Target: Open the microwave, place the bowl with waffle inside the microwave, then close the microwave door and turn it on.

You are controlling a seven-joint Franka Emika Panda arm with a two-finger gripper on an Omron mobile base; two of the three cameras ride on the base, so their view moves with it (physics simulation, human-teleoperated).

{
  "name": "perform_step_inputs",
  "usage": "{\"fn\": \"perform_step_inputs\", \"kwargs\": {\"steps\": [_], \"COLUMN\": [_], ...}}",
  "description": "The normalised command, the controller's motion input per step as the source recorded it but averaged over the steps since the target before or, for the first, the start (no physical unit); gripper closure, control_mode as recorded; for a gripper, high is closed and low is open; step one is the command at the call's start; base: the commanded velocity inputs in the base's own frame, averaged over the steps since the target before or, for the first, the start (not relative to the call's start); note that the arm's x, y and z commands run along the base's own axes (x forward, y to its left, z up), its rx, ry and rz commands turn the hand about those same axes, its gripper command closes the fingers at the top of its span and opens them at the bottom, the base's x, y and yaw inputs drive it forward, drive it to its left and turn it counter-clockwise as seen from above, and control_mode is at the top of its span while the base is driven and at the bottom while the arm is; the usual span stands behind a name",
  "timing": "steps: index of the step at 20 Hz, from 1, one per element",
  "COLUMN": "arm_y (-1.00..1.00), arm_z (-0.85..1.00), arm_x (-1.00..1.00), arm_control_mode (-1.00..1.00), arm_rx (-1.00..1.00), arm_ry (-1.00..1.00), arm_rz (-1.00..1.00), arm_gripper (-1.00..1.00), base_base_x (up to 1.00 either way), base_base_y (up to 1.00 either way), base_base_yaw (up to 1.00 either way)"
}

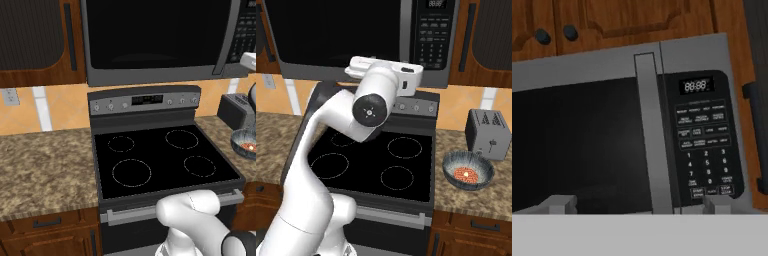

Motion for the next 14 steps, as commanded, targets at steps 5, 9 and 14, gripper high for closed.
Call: {"fn": "perform_step_inputs", "kwargs": {"steps": [5, 9, 14], "arm_y": [-0.19, -0.01, 0.00], "arm_z": [-0.03, -0.05, 0.00], "arm_x": [0.77, 0.56, 0.41], "arm_control_mode": [-1.00, -1.00, -1.00], "arm_rx": [0.04, 0.00, 0.00], "arm_ry": [0.05, 0.00, 0.04], "arm_rz": [0.01, 0.00, 0.00], "arm_gripper": [-1.00, -1.00, -1.00], "base_base_x": [0.00, 0.00, 0.00], "base_base_y": [0.00, 0.00, 0.00], "base_base_yaw": [0.00, 0.00, 0.00]}}
